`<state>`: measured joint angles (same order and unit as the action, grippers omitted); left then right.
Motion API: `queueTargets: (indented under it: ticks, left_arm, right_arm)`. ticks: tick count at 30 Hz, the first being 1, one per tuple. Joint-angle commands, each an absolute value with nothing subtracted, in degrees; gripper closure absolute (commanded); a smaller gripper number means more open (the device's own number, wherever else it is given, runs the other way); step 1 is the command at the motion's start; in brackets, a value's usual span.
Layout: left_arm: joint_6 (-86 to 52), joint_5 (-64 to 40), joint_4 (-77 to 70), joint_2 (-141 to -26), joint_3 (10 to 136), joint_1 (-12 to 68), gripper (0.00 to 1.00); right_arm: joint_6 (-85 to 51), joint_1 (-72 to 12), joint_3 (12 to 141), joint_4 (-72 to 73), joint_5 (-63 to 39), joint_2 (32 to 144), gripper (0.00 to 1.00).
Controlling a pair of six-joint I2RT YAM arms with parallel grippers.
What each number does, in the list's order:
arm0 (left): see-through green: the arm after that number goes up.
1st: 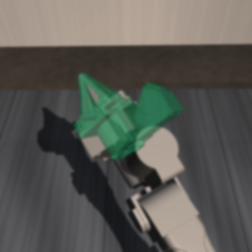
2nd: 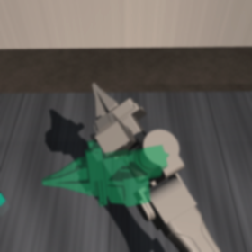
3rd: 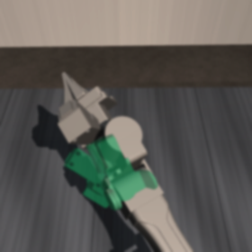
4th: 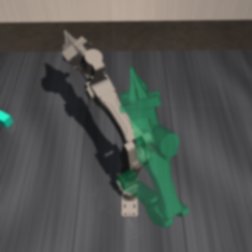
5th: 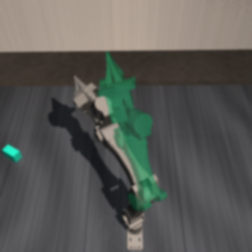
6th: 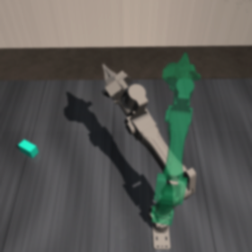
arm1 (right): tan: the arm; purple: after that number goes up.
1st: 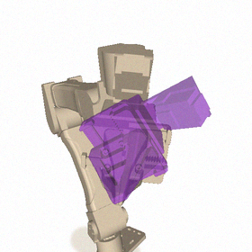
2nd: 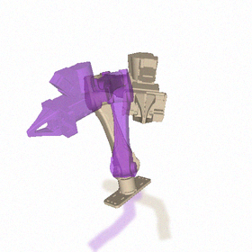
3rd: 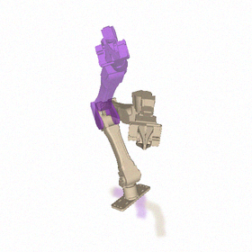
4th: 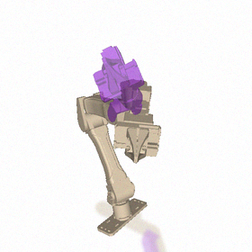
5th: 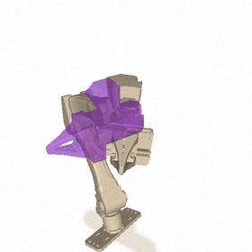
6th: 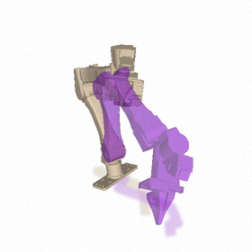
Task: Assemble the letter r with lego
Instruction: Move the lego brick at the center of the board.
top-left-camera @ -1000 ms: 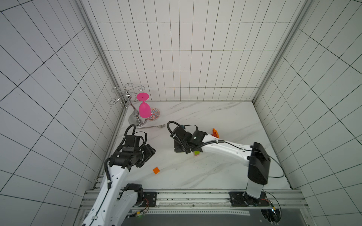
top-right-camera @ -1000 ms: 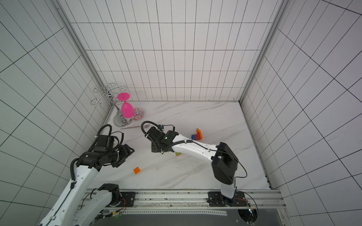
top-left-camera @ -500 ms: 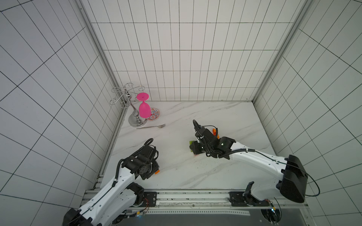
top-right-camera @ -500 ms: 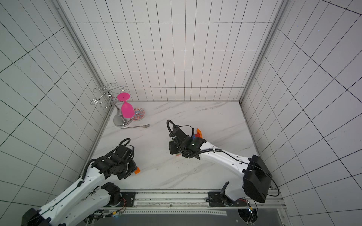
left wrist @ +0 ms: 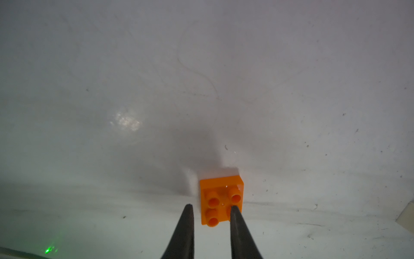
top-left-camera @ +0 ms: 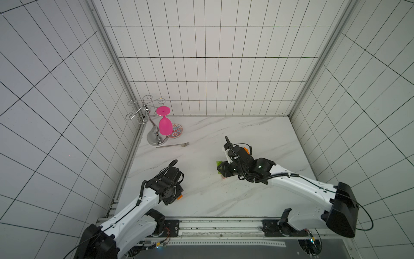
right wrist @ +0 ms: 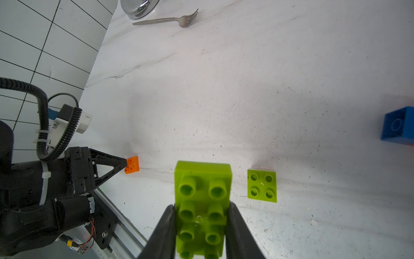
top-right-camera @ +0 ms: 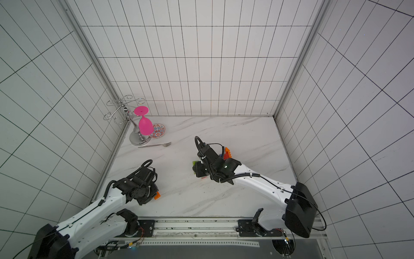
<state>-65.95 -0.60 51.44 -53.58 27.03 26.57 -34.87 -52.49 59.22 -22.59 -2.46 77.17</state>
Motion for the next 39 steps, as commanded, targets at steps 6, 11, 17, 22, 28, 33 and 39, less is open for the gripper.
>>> queueTargets:
  ticks: [6, 11, 17, 22, 28, 33, 39]
  left_arm:
    - [-65.3, 0.0, 47.2, -56.0, 25.0, 26.7, 0.84]
    - [-63.8, -2.7, 43.5, -58.2, 24.3, 26.7, 0.88]
    - [-59.0, -8.5, 37.4, -62.5, 26.6, 26.8, 0.90]
    - [-56.0, -11.6, 33.1, -69.5, 31.0, 29.5, 0.89]
    - [-56.0, -11.8, 30.2, -79.0, 37.6, 36.2, 0.88]
    - [-56.0, -10.5, 28.4, -83.8, 40.7, 38.6, 0.86]
    - [-55.7, -9.1, 27.5, -85.8, 41.6, 38.3, 0.84]
  right_arm:
    - [-35.8, -51.9, 58.3, -21.0, -4.2, 76.8, 1.00]
    - [-35.9, -51.8, 58.4, -21.0, -4.4, 77.1, 1.00]
    - [-35.0, -50.6, 57.4, -21.7, -4.0, 76.0, 1.00]
    - [-33.2, -46.5, 55.1, -23.6, -5.0, 73.0, 1.00]
    - [-30.2, -42.9, 54.1, -26.4, -3.8, 68.6, 1.00]
    - [-23.6, -42.6, 55.4, -27.0, -3.8, 65.9, 1.00]
    - [-13.1, -42.3, 60.1, -33.2, -10.5, 69.2, 1.00]
